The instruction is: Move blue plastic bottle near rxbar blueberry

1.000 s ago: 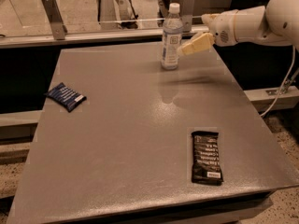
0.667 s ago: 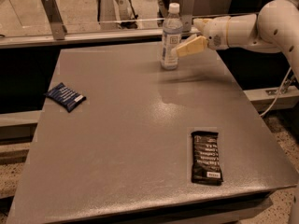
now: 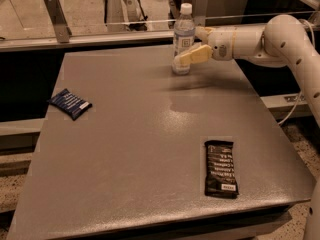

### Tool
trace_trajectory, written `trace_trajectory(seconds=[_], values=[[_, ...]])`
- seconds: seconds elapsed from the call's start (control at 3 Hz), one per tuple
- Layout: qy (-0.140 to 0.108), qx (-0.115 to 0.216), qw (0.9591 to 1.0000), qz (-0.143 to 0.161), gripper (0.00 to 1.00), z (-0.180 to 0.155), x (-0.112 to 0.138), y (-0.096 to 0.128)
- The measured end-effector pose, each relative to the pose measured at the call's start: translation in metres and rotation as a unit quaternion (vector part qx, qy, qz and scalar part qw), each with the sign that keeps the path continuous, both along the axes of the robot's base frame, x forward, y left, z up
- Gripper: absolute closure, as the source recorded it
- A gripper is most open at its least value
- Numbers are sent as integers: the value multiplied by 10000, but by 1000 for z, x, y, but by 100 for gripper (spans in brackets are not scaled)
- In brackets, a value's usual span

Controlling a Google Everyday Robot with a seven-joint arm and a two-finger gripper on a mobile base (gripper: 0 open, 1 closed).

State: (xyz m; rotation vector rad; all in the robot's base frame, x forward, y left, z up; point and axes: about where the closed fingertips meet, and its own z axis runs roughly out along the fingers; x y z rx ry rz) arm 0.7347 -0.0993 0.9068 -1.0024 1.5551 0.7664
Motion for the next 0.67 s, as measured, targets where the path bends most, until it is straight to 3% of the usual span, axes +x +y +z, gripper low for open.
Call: trace_trajectory(seconds=[0.67], values=[[-81, 521, 9984, 226, 43, 12, -11, 12]])
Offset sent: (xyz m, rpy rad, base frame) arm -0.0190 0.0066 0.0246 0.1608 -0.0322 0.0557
